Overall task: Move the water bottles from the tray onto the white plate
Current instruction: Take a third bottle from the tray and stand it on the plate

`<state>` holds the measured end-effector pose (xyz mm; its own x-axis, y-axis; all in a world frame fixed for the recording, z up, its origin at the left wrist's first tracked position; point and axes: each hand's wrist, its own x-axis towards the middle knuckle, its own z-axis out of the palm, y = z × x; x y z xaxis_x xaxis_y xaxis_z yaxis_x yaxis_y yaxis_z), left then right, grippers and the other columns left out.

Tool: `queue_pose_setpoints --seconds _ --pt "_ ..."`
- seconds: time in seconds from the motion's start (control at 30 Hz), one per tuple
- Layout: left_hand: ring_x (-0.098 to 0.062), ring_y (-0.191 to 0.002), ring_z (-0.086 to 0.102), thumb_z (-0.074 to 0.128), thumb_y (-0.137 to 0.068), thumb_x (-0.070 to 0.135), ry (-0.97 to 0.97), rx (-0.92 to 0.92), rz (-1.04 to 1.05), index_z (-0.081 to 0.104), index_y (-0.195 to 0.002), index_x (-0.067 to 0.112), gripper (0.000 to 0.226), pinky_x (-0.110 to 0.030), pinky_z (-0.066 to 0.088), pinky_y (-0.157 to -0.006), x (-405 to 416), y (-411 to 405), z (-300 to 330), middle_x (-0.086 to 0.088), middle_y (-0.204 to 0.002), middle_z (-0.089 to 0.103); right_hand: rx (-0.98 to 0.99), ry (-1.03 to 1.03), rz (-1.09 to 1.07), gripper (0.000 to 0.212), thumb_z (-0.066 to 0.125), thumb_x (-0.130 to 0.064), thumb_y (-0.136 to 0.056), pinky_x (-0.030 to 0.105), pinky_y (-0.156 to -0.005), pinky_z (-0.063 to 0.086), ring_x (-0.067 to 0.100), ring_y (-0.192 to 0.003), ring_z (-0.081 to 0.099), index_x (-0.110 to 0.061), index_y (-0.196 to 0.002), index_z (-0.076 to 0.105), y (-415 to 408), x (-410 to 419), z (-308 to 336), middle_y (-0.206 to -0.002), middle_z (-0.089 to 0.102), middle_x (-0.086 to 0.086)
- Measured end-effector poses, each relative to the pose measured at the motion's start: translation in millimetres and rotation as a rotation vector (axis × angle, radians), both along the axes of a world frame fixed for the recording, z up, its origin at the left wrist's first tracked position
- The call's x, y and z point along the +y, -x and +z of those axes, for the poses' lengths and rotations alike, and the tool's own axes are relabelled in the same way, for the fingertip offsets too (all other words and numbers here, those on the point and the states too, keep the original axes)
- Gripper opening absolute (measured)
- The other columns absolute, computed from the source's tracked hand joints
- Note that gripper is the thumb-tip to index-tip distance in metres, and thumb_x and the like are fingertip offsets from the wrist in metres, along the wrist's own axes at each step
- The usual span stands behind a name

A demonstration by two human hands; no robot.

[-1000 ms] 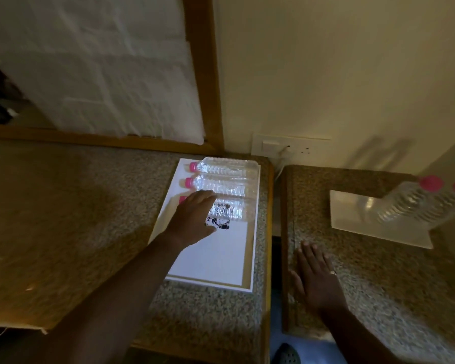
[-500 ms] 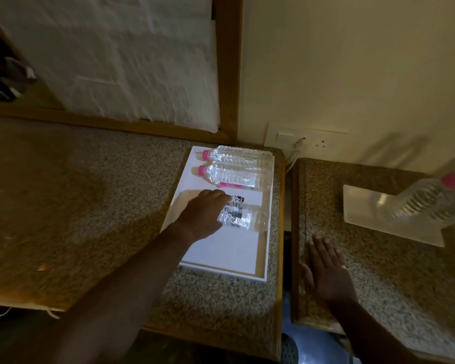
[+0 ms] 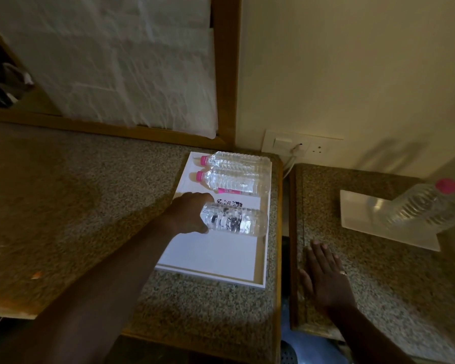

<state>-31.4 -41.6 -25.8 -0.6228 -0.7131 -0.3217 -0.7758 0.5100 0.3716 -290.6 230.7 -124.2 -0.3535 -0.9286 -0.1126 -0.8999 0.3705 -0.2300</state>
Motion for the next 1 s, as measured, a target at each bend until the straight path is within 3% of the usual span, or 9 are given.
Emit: queue_pose_setpoints --seconds 0.2,0.37,0.5,0.63,0.77,0.87,1.0 --pt "-0.028 -0.119 0.048 0.088 -0.057 0.041 0.193 0.034 -0.123 0.057 -0.122 0.030 0.073 -0.045 0.042 -0.097 -5.0 8.9 42.5 -0.003 -0.120 0.065 -0.007 0.002 0.004 0.075 0.014 -0.056 -0.098 0.060 -0.110 0.031 0.041 -0.139 0.031 -0.003 -0.141 0.044 1.3 0.2 -0.1 -0.150 0.036 0.020" --pt "-0.015 -0.107 0.054 0.093 -0.051 0.034 0.071 0.246 -0.112 0.063 -0.115 0.029 0.071 -0.029 0.046 -0.080 -2.1 21.4 68.2 0.009 -0.112 0.064 0.009 -0.013 0.005 0.073 0.015 -0.057 -0.098 0.058 -0.111 0.032 0.037 -0.141 0.031 -0.006 -0.143 0.041 3.7 0.3 -5.4 -0.152 0.035 0.018" --pt "-0.007 -0.106 0.058 0.095 -0.053 0.027 -0.074 0.431 -0.048 0.060 -0.115 0.031 0.071 -0.005 0.045 -0.076 1.1 31.3 69.5 0.016 -0.113 0.059 0.019 -0.020 -0.003 0.073 0.014 -0.057 -0.098 0.054 -0.112 0.029 0.034 -0.142 0.030 -0.007 -0.144 0.042 5.0 0.5 -8.6 -0.152 0.036 0.017" --pt "-0.005 -0.103 0.061 0.096 -0.050 0.033 -0.223 0.640 0.074 0.059 -0.111 0.040 0.071 -0.017 0.054 -0.079 13.7 44.4 66.1 0.020 -0.114 0.058 0.022 -0.008 0.008 0.072 0.017 -0.056 -0.099 0.056 -0.111 0.032 0.036 -0.140 0.031 -0.005 -0.143 0.042 5.4 0.4 -10.0 -0.151 0.037 0.018" --pt "-0.007 -0.107 0.065 0.092 -0.051 0.041 -0.374 0.813 0.177 0.062 -0.117 0.035 0.074 -0.028 0.057 -0.087 34.5 61.4 52.5 0.013 -0.115 0.068 0.023 0.016 0.003 0.072 0.017 -0.055 -0.099 0.057 -0.110 0.033 0.037 -0.139 0.034 -0.005 -0.142 0.044 6.2 1.1 -11.5 -0.150 0.038 0.018" --pt "-0.010 -0.109 0.066 0.091 -0.056 0.039 -0.406 0.832 0.190 0.060 -0.122 0.032 0.073 -0.032 0.057 -0.090 41.8 71.5 47.2 0.010 -0.117 0.070 0.017 0.025 0.009 0.072 0.017 -0.055 -0.099 0.058 -0.109 0.034 0.039 -0.138 0.035 -0.003 -0.140 0.046 6.6 1.2 -11.8 -0.149 0.039 0.020" --pt "-0.003 -0.102 0.068 0.090 -0.059 0.036 -0.437 0.831 0.181 0.060 -0.120 0.031 0.068 -0.025 0.058 -0.082 45.9 79.0 47.5 0.011 -0.112 0.072 0.003 0.025 0.008 0.072 0.017 -0.056 -0.099 0.058 -0.109 0.034 0.038 -0.139 0.034 -0.004 -0.141 0.045 7.4 1.2 -12.9 -0.149 0.038 0.019"
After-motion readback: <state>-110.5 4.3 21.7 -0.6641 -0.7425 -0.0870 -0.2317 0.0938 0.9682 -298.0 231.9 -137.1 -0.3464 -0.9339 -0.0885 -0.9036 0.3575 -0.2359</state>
